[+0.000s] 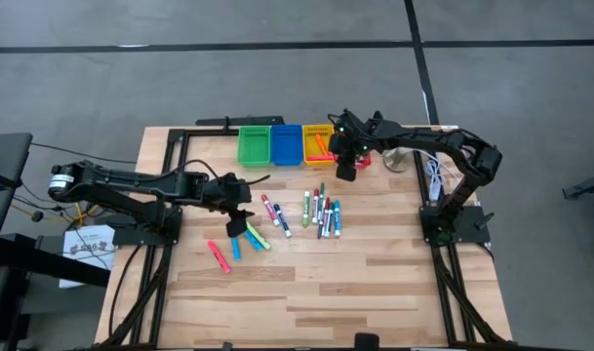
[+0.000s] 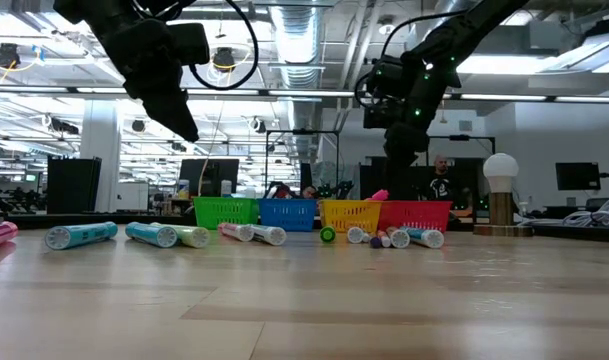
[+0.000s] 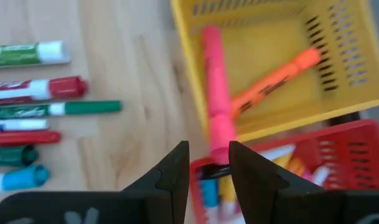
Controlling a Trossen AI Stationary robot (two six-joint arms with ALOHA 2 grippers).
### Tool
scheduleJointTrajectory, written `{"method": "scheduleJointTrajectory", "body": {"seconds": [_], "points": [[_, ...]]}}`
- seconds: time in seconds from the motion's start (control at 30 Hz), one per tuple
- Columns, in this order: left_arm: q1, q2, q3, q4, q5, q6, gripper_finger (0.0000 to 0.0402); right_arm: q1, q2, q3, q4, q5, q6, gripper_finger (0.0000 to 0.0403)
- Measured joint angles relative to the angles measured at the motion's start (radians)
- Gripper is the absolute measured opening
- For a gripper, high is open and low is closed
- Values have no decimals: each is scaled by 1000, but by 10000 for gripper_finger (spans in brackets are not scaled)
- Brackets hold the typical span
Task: Pick & Place Markers
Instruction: Put the right pink highlighter into the yellow basket
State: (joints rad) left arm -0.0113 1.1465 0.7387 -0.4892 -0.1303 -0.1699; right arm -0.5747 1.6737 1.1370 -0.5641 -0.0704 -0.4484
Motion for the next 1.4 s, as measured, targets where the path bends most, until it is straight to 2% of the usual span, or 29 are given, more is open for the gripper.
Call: {"method": "scheduleJointTrajectory", "body": {"seconds": [0.23,0.47,0.63,0.97,1.4], "points": [[0,0,0,0,0,0,200,-19,0,0,49,157,3,102],[0,0,0,0,0,0,200,0,0,0,-118,66,6,102],[0,0,0,0,-5,0,200,12,0,0,-88,61,5,102],[-4,0,0,-2,-7,0,200,17,86,8,-41,69,4,102],[-2,0,0,-2,-8,-3,200,9,91,66,-13,78,0,102]]}}
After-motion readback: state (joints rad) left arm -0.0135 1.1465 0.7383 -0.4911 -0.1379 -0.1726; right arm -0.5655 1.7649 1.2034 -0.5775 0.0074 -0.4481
